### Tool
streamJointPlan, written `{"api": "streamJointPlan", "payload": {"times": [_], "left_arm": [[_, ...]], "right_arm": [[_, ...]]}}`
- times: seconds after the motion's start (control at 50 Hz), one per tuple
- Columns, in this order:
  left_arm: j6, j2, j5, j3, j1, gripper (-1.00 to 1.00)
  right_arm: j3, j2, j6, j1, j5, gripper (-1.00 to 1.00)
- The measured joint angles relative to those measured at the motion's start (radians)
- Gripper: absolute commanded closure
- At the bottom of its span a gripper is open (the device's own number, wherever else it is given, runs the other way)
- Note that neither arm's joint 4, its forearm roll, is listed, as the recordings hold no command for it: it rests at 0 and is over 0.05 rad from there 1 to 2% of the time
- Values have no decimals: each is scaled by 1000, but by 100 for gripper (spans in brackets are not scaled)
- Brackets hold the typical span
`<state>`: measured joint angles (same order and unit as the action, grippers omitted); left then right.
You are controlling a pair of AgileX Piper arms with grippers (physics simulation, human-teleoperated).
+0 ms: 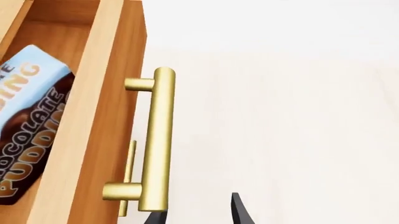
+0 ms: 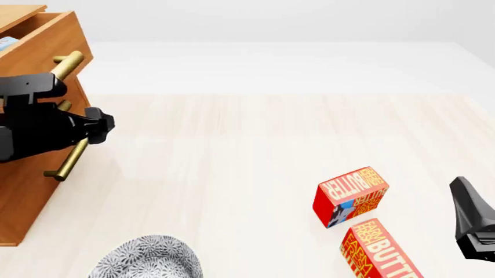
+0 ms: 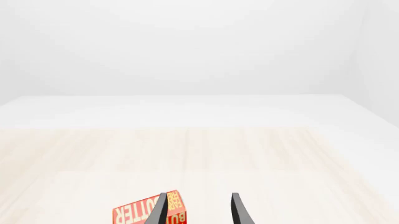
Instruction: Put the chocolate pudding in the top drawer of the cabinet and close it.
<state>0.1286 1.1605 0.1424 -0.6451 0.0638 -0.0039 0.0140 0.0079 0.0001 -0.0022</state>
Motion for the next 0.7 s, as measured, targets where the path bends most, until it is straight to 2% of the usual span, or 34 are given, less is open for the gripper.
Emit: {"api": "streamJointPlan", "payload": {"times": [0.28,0.7], "left_arm": [[13,62,-40,-13,-90,-100],[15,84,-23,-66,-207,-100]], "right_arm": [[0,0,0,0,0,-100],[0,0,0,0,0,-100]]}}
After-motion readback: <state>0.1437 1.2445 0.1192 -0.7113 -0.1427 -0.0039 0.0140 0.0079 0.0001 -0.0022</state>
